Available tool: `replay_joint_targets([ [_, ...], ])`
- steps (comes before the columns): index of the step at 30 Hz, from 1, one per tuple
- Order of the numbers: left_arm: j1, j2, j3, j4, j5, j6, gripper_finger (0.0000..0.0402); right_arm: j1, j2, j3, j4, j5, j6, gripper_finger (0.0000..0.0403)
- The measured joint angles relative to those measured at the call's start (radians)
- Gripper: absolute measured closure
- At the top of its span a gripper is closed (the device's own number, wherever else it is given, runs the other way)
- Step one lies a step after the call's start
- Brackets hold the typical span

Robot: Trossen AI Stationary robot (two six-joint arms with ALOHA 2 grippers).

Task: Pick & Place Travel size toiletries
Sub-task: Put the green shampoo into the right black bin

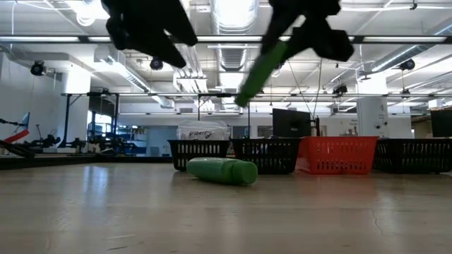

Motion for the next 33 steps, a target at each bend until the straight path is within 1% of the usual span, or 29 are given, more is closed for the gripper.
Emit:
replay_joint_targets([
  [3, -0.01, 0.0, 0.0, -0.037, 0.0, -0.036, 0.0106, 0.008, -0.047, 0.0, -0.167, 0.086, 0.038, 0.0303],
  [6, -0.021, 0.0, 0.0, -0.049, 0.001, -0.043, 0.0104, 0.027, -0.106, 0.0, -0.363, 0.192, 0.124, 0.0303],
  [10, -0.025, 0.0, 0.0, -0.056, -0.003, -0.056, 0.0107, 0.081, -0.193, 0.0, -0.651, 0.316, 0.344, 0.0303],
  [12, -0.024, 0.0, -0.002, -0.06, -0.009, -0.064, 0.0108, 0.106, -0.235, -0.011, -0.766, 0.34, 0.467, 0.0303],
  [14, -0.024, 0.0, -0.007, -0.058, -0.024, -0.073, 0.0108, 0.121, -0.265, -0.032, -0.846, 0.341, 0.555, 0.0303],
  [18, -0.023, 0.0, -0.014, -0.061, -0.038, -0.089, 0.0108, 0.123, -0.298, -0.129, -0.864, 0.335, 0.635, 0.0303],
  [25, -0.021, 0.0, -0.015, -0.059, -0.038, -0.111, 0.0108, 0.086, -0.283, -0.331, -0.863, 0.332, 0.808, 0.0303],
  [28, -0.021, 0.0, -0.015, -0.059, -0.038, -0.126, 0.0108, 0.063, -0.29, -0.383, -0.832, 0.33, 0.817, 0.0303],
  [33, -0.021, 0.0, -0.015, -0.059, -0.037, -0.142, 0.0108, 0.015, -0.303, -0.452, -0.719, 0.329, 0.736, 0.0294],
])
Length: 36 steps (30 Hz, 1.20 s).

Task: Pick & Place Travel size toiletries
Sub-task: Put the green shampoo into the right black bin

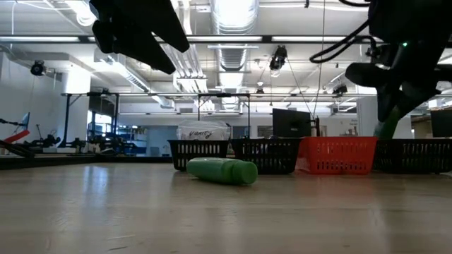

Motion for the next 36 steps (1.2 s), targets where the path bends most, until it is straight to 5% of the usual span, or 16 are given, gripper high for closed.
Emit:
replay_joint_targets([
  [12, 0.0, 0.0, 0.0, 0.001, 0.001, 0.0, 0.0108, -0.047, 0.001, -0.07, 0.096, 0.008, -0.077, 0.0244],
  [22, 0.0, 0.0, 0.0, 0.0, 0.006, 0.008, 0.0108, -0.041, 0.001, -0.068, 0.131, -0.107, -0.152, 0.0154],
  [29, 0.0, 0.0, 0.0, 0.0, 0.09, 0.093, 0.0108, 0.012, 0.001, 0.035, 0.137, -0.102, -0.287, 0.011],
  [36, 0.037, 0.0, 0.0, 0.0, 0.186, 0.332, 0.0108, 0.077, 0.001, 0.185, 0.137, -0.134, -0.455, 0.0086],
])
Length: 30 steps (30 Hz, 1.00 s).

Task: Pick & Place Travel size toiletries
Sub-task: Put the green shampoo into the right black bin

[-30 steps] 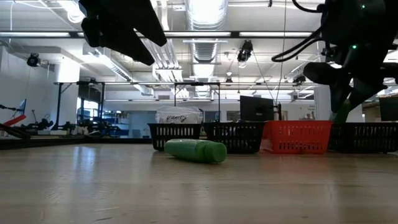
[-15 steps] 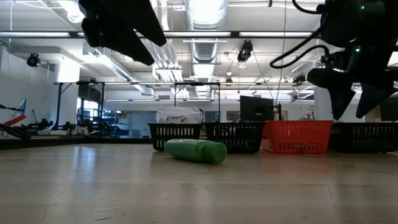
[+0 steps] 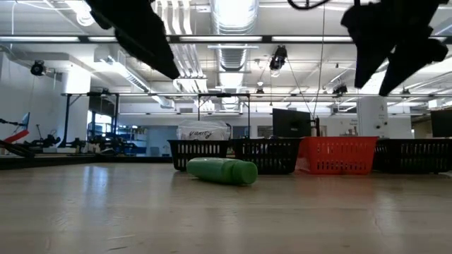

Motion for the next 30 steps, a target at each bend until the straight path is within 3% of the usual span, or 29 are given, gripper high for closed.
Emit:
replay_joint_targets([
  [10, 0.198, 0.015, 0.0, 0.082, 0.191, 0.541, 0.0108, 0.051, 0.0, 0.12, -0.005, -0.018, 0.0, 0.006],
  [18, 0.294, 0.137, 0.0, 0.155, 0.385, 0.707, 0.0108, 0.086, 0.0, 0.166, -0.008, -0.013, 0.035, 0.0045],
  [30, 0.293, 0.254, 0.002, 0.161, 0.41, 0.812, 0.0108, 0.138, 0.0, 0.142, -0.009, -0.009, 0.173, 0.006],
])
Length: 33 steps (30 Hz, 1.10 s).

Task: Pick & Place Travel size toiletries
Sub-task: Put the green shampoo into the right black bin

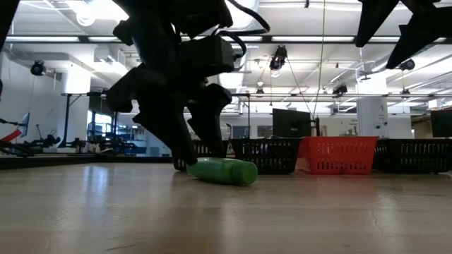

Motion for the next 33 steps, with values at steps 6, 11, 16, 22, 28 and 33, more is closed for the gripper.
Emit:
replay_joint_targets([
  [6, 0.01, 0.034, 0.0, 0.024, 0.013, 0.022, 0.0108, 0.021, 0.0, -0.013, 0.002, 0.0, 0.059, 0.0069],
  [11, 0.016, 0.06, 0.0, 0.022, 0.037, 0.006, 0.0108, 0.023, 0.001, -0.013, 0.006, 0.015, 0.068, 0.0063],
  [16, 0.015, 0.063, 0.0, 0.02, 0.062, -0.024, 0.0129, 0.023, 0.001, -0.013, 0.008, 0.018, 0.067, 0.0049],
  [22, 0.014, 0.063, 0.0, 0.017, 0.066, -0.054, 0.0207, 0.023, 0.001, -0.013, 0.013, 0.018, 0.064, 0.0045],
  [28, 0.015, 0.053, 0.0, 0.014, 0.079, -0.157, 0.025, 0.023, 0.001, -0.014, 0.086, 0.018, 0.007, 0.006],
  [33, 0.014, -0.006, 0.0, 0.021, 0.08, -0.25, 0.025, 0.019, 0.001, -0.015, 0.161, 0.018, -0.023, 0.0075],
])
